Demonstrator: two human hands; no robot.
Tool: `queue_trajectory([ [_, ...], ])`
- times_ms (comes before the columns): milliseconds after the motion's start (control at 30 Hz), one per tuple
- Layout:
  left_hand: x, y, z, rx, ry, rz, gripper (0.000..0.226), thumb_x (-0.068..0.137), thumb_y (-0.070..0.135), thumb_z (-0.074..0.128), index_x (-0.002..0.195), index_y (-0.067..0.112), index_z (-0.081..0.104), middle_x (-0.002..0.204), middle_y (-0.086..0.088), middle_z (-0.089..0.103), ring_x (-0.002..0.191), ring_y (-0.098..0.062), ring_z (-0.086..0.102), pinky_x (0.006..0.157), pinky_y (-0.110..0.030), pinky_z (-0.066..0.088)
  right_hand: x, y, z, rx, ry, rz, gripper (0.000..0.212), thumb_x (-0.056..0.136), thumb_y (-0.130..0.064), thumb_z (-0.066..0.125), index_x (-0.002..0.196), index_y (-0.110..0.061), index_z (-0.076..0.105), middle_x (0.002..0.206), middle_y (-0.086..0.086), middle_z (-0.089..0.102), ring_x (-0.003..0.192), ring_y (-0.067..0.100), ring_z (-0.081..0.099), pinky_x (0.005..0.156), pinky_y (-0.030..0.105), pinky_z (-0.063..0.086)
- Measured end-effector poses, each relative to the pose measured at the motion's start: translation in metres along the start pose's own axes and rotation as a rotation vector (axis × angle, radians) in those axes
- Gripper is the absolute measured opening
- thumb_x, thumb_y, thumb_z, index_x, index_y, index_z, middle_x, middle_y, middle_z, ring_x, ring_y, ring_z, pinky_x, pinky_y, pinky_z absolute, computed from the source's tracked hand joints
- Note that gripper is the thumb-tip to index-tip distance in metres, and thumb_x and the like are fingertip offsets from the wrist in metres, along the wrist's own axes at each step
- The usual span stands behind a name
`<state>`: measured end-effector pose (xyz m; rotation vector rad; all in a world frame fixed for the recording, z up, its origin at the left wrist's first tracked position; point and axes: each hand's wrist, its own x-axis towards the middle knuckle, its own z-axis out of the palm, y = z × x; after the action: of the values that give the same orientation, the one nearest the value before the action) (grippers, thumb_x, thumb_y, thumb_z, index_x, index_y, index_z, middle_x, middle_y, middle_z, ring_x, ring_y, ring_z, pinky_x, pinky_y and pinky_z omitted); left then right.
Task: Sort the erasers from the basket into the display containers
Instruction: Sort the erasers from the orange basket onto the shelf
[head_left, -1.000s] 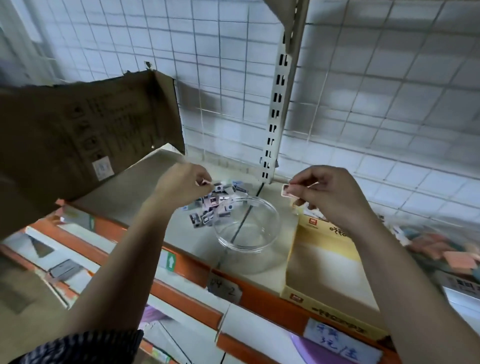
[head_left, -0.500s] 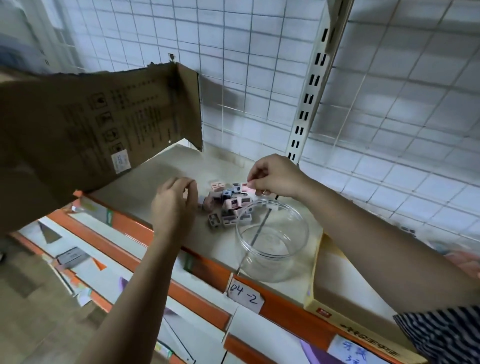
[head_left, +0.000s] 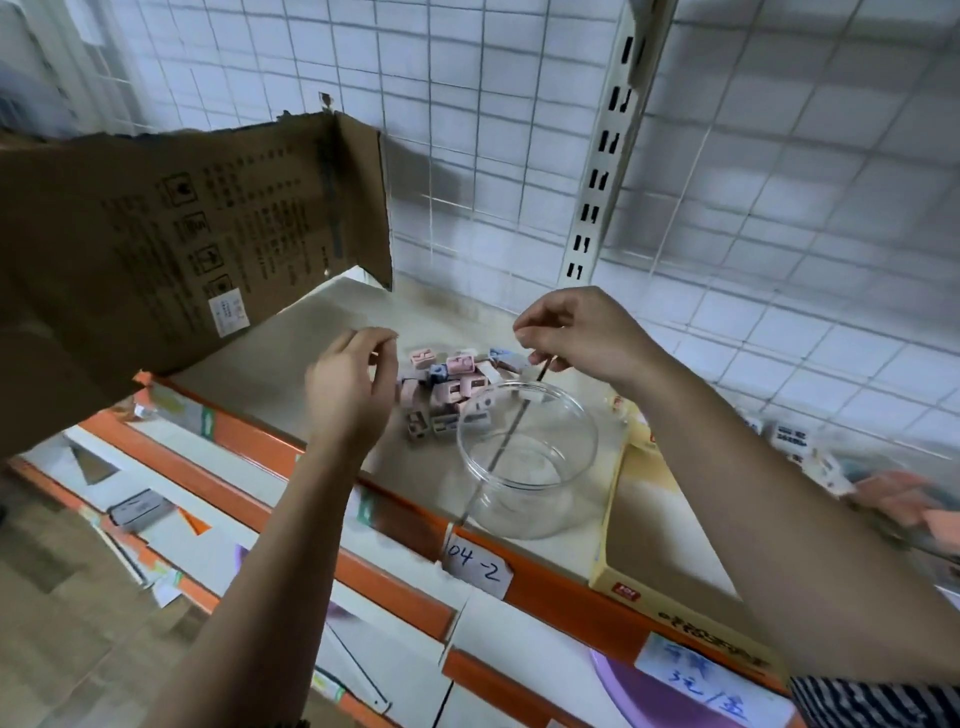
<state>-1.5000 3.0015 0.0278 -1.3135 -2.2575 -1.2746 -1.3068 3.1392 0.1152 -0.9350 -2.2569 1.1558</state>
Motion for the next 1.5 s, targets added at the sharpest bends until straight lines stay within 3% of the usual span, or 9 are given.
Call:
queue_trajectory([
  [267,-0.002,0.141,-0.004,-0.193,-0.106,0.265,0.031,0.087,0.032,0.052,0.113,0.021,0.065,0.102,0.003,0.067,0.091,-0.021,0.066,0.082,-0.048,0.051,-0.093,0.017,-0.069,0.067,0.353,0.030,0.006,0.085,-0.013,0.070,0.085,-0.018,0.071,0.077,0.005,0.071,0.078,0.027,0.070,0.073,0.040,0.056],
  [400,-0.028,0.215,0.032,-0.281,-0.256,0.387,0.032,0.088,0.033,0.050,0.113,0.021,0.065,0.102,0.005,0.066,0.090,-0.020,0.066,0.085,-0.048,0.051,-0.151,0.044,-0.109,-0.009,0.563,0.063,0.010,0.085,-0.013,0.069,0.081,-0.023,0.070,0.068,-0.012,0.065,0.073,0.016,0.066,0.071,0.031,0.053],
  [667,-0.114,0.349,0.089,-0.387,-0.461,0.570,0.026,0.092,0.032,0.040,0.092,0.022,0.063,0.087,0.006,0.064,0.081,-0.021,0.064,0.078,-0.044,0.049,-0.277,0.091,-0.197,-0.300,0.850,0.176,0.009,0.084,-0.013,0.069,0.088,-0.020,0.072,0.078,-0.013,0.070,0.072,0.002,0.064,0.070,0.020,0.050],
  [867,-0.174,0.425,0.115,-0.398,-0.530,0.628,0.027,0.094,0.035,0.041,0.094,0.022,0.065,0.088,0.007,0.066,0.081,-0.019,0.065,0.079,-0.042,0.049,-0.363,0.125,-0.266,-0.413,0.937,0.208,0.008,0.085,-0.013,0.069,0.088,-0.018,0.075,0.080,-0.010,0.071,0.074,0.003,0.065,0.070,0.013,0.047],
  [1000,-0.201,0.455,0.128,-0.351,-0.547,0.622,0.032,0.092,0.036,0.039,0.096,0.021,0.066,0.087,0.005,0.066,0.081,-0.021,0.064,0.077,-0.041,0.049,-0.401,0.158,-0.306,-0.481,0.852,0.277,0.010,0.087,-0.014,0.068,0.091,-0.018,0.075,0.083,-0.012,0.068,0.076,-0.006,0.061,0.067,0.000,0.040],
  [1133,-0.220,0.472,0.136,-0.312,-0.548,0.566,0.030,0.091,0.036,0.039,0.096,0.021,0.065,0.088,0.004,0.066,0.081,-0.022,0.063,0.076,-0.042,0.050,-0.408,0.181,-0.344,-0.514,0.688,0.319,0.011,0.086,-0.014,0.069,0.094,-0.018,0.075,0.090,-0.006,0.071,0.080,0.002,0.064,0.071,0.004,0.043],
  [1333,-0.237,0.489,0.141,-0.285,-0.518,0.486,0.032,0.091,0.036,0.040,0.095,0.019,0.066,0.089,0.000,0.068,0.081,-0.024,0.064,0.076,-0.042,0.050,-0.374,0.205,-0.376,-0.786,0.062,0.293,0.029,0.084,-0.014,0.072,0.112,-0.018,0.071,0.109,-0.004,0.070,0.079,0.000,0.058,0.075,0.016,0.041],
  [1433,-0.241,0.491,0.138,-0.274,-0.496,0.474,0.036,0.091,0.040,0.036,0.095,0.019,0.066,0.088,0.001,0.067,0.080,-0.022,0.064,0.074,-0.041,0.051,-0.360,0.218,-0.378,-0.842,-0.180,0.281,0.035,0.083,-0.014,0.072,0.116,-0.024,0.070,0.083,-0.016,0.063,0.057,-0.008,0.053,0.070,0.019,0.045],
  [1500,-0.241,0.492,0.134,-0.259,-0.473,0.472,0.039,0.091,0.041,0.034,0.094,0.019,0.065,0.087,0.002,0.067,0.079,-0.021,0.064,0.074,-0.039,0.051,-0.354,0.228,-0.378,-0.851,-0.245,0.250,0.035,0.080,-0.012,0.073,0.111,-0.028,0.073,0.074,-0.020,0.060,0.064,0.001,0.058,0.072,0.025,0.052],
])
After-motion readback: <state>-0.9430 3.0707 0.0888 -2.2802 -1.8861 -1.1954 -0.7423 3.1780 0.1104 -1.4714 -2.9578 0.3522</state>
